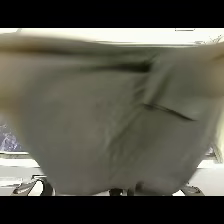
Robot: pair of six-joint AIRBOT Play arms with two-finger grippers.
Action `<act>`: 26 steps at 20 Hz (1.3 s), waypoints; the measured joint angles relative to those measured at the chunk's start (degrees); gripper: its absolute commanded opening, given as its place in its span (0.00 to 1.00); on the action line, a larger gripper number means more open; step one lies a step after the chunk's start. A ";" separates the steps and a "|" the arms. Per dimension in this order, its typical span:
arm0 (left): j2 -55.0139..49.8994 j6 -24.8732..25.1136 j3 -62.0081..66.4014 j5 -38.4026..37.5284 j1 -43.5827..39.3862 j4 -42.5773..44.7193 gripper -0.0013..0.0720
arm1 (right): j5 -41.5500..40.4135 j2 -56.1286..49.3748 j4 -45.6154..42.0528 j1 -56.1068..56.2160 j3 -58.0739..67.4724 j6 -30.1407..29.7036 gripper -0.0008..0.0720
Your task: Fold the clothes and pants, and hang the long-sleeved shirts on hangers.
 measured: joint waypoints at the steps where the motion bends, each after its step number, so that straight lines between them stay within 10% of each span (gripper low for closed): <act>1: -2.03 0.04 -5.46 0.48 -0.68 0.11 0.05 | -0.98 -3.52 0.83 0.02 -4.20 0.28 0.06; 11: -35.56 1.05 -18.03 21.97 -6.84 -4.85 0.05 | -25.66 -38.42 33.86 0.04 -17.81 1.01 0.06; 17: -45.48 1.07 -12.57 26.08 -10.01 -7.34 0.07 | -35.01 -42.01 33.70 0.04 -18.25 0.17 0.08; 18: -46.29 1.07 -12.28 26.01 -10.56 -7.48 0.20 | -34.84 -42.16 32.46 0.04 -18.29 0.13 0.15; 19: -46.77 0.87 -12.04 25.55 -10.93 -7.50 0.53 | -34.14 -42.23 31.34 0.00 -18.29 -0.09 0.25; 20: -47.15 0.15 -11.67 24.68 -11.06 -7.63 0.92 | -33.38 -42.10 30.64 -0.11 -18.27 -0.59 0.65; 21: -47.34 -0.48 -11.02 22.86 -10.84 -7.65 1.00 | -32.13 -41.62 29.90 -0.44 -18.21 -1.14 0.99; 26: -46.86 -1.49 -3.10 -1.66 -2.89 -0.26 1.00 | -20.31 -33.77 23.74 -8.17 -17.33 -2.60 0.77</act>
